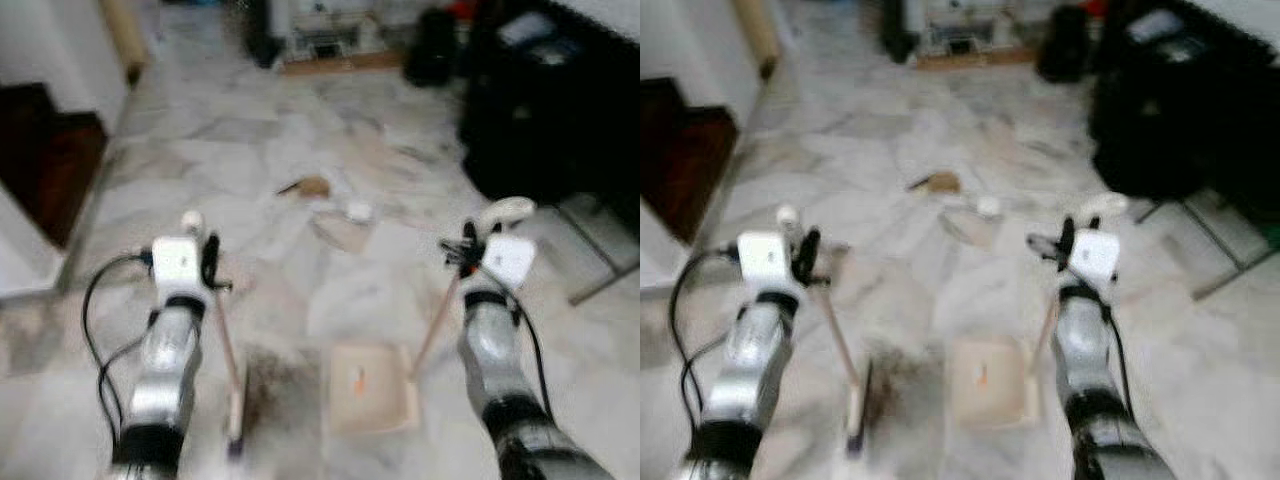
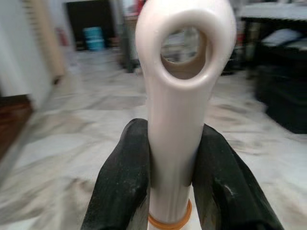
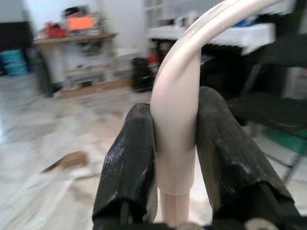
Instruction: Sweep floor
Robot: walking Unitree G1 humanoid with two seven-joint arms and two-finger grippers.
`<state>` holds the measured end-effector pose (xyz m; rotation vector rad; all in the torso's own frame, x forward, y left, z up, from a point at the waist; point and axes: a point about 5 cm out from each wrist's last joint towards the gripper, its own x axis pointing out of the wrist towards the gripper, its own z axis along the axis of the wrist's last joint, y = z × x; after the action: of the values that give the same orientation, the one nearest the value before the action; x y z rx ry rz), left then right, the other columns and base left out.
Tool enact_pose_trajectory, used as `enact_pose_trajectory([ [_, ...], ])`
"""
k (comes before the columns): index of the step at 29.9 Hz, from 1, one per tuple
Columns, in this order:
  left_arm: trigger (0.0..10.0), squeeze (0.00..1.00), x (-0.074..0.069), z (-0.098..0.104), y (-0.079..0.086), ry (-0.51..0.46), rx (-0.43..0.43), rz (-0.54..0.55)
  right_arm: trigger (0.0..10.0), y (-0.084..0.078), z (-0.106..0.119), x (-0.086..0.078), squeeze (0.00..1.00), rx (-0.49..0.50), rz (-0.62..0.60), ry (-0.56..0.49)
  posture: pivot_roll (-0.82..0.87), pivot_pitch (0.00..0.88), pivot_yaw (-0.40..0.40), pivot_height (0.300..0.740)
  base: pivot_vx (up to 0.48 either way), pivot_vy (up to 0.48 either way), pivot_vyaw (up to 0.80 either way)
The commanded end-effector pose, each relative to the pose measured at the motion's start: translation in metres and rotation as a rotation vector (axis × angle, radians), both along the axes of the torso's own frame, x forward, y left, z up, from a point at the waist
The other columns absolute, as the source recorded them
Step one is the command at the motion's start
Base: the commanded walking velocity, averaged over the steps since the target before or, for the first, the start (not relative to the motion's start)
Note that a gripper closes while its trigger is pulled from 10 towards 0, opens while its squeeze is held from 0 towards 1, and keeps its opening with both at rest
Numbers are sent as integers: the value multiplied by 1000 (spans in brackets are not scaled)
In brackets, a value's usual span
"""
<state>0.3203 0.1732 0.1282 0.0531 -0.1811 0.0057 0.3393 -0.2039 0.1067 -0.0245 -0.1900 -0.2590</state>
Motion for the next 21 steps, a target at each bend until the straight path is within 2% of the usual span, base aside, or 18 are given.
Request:
enact_pose_trajectory([
  [1,10000,0,1,9,2,-40,-13,0,10000,8,13,5,0,-7,25,-56,54,27,40,740,0,0,-563],
  [13,10000,0,1,9,1,-45,-23,6,10000,10,12,4,0,-13,29,-53,49,40,42,740,0,0,-47],
  [21,10000,0,2,9,2,-42,-25,10,10000,10,13,5,0,-7,30,-58,46,51,42,740,274,0,0],
])
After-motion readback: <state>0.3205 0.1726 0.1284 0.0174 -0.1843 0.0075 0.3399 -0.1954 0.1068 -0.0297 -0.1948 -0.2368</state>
